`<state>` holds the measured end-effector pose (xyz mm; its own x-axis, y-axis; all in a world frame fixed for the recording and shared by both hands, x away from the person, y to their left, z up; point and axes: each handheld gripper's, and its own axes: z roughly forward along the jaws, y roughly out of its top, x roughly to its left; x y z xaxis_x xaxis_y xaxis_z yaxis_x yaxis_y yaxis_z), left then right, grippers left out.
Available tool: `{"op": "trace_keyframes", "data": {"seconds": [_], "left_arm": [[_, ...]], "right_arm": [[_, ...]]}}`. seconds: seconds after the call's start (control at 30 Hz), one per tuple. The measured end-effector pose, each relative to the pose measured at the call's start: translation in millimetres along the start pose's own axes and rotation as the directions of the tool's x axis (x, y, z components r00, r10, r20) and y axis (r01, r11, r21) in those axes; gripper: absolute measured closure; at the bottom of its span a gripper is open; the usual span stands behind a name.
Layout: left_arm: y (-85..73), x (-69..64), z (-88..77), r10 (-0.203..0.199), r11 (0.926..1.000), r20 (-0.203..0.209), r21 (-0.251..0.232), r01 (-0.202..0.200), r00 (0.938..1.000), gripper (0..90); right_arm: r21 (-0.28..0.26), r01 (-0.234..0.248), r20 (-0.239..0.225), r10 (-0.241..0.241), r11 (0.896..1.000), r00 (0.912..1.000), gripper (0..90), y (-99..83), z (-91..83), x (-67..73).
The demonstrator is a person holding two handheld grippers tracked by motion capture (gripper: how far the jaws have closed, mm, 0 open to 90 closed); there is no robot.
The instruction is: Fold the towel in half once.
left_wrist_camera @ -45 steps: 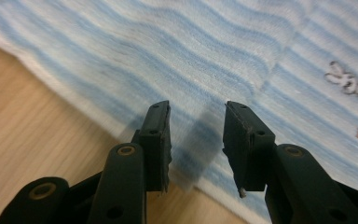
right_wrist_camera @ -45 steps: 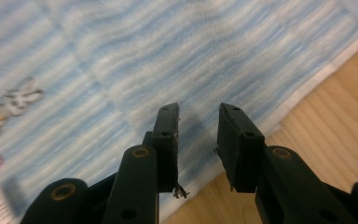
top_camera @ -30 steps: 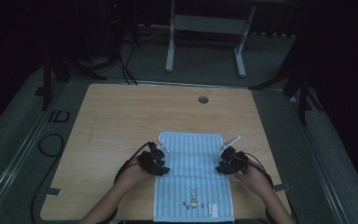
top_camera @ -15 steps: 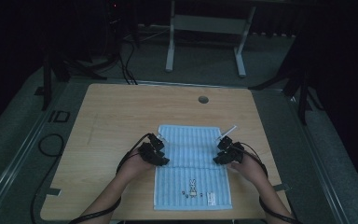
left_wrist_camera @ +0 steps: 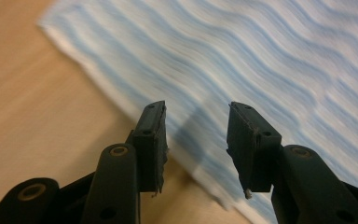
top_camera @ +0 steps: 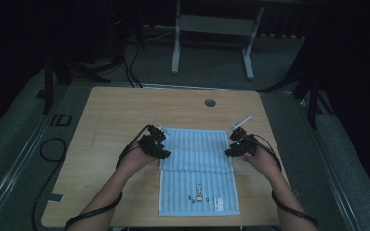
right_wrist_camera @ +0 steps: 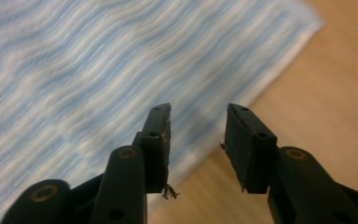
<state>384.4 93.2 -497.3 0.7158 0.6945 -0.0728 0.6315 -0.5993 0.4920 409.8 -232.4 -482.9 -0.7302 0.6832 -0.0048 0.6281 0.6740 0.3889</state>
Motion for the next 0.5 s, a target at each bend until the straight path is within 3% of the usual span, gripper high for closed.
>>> {"op": "trace_keyframes", "data": {"seconds": [0.17, 0.2, 0.27, 0.37, 0.43, 0.5], "left_arm": [[14.9, 15.8, -0.2, -0.032, 0.9994, -0.042, 0.010, 0.033, 0.9986, 52.0], [17.8, 19.5, 1.7, -0.047, 0.9988, -0.046, 0.009, 0.048, 0.9978, 48.5], [24.9, 29.8, 10.0, -0.080, 0.9967, -0.081, 0.006, 0.081, 0.9935, 47.3], [27.3, 36.1, 16.2, -0.084, 0.9959, -0.104, 0.025, 0.087, 0.9910, 46.8], [29.3, 43.4, 23.2, -0.139, 0.9886, -0.142, 0.037, 0.146, 0.9801, 46.8], [31.7, 51.0, 30.4, -0.168, 0.9830, -0.170, 0.045, 0.178, 0.9711, 46.8]], "right_arm": [[0.009, -0.037, 0.024, 0.036, 0.999, 0.9991, 56.5, 17.3, -2.8, -16.4], [0.000, -0.076, 0.031, 0.076, 0.997, 0.9967, 54.2, 25.0, -0.1, -24.6], [-0.012, -0.110, 0.040, 0.111, 0.994, 0.9931, 51.2, 30.8, 4.9, -31.6], [0.004, -0.144, 0.064, 0.144, 0.990, 0.9876, 49.0, 36.9, 15.8, -40.0], [0.016, -0.146, 0.078, 0.144, 0.989, 0.9864, 48.7, 38.6, 19.6, -42.0], [0.048, -0.162, 0.093, 0.157, 0.986, 0.9832, 48.6, 43.0, 30.4, -48.4]]}}
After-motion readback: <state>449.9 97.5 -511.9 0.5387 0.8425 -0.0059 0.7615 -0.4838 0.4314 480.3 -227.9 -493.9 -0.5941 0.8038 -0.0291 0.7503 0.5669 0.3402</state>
